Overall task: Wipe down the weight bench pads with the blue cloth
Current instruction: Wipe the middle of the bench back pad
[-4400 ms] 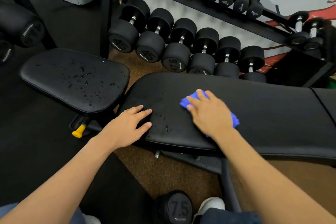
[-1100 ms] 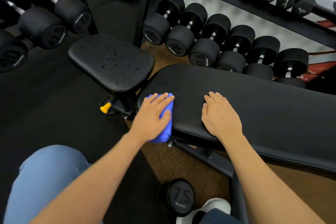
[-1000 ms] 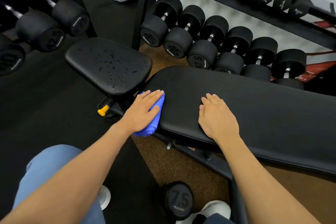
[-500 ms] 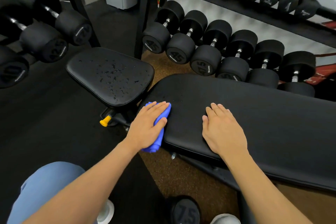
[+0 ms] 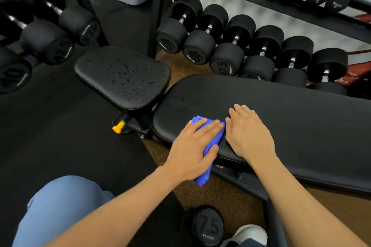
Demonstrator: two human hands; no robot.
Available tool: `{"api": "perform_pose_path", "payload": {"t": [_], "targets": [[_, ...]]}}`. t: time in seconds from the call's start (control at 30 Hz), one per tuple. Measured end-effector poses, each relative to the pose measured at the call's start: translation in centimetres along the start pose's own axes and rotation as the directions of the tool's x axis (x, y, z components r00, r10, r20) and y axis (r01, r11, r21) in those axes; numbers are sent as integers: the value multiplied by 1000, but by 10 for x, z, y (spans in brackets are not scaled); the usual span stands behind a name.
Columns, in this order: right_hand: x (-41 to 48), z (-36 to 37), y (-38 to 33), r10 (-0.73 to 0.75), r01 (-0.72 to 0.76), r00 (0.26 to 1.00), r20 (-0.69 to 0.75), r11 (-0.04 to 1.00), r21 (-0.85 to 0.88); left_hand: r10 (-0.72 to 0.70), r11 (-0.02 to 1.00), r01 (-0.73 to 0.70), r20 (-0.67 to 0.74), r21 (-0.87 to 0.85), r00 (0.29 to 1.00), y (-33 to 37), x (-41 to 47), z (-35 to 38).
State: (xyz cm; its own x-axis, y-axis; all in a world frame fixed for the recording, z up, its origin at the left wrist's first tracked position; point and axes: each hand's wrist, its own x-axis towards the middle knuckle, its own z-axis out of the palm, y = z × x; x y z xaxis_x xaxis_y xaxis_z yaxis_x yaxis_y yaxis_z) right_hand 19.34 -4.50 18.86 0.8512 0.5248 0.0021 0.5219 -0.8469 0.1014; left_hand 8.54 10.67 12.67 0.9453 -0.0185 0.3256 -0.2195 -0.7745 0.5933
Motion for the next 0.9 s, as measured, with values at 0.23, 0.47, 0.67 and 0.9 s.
{"api": "perform_pose_path", "payload": {"t": [0.23,0.47,0.67,0.9], "targets": [[-3,-6,2,13,-13,1000,19,1000,-7,-109,979,123,94,-164,990,-75,30,-25],[0,-8,-1,9,-9,999,36,1000,2,-207,963,218,81,-159,975,-100,33,-37],[1,-4,-2,25,-25,1000,6,999,19,-259,964,261,43,-41,965,-34,32,-14],[2,-15,8,-12,3,997,77,994,108,-169,981,178,109,-76,979,-58,46,-18]]}}
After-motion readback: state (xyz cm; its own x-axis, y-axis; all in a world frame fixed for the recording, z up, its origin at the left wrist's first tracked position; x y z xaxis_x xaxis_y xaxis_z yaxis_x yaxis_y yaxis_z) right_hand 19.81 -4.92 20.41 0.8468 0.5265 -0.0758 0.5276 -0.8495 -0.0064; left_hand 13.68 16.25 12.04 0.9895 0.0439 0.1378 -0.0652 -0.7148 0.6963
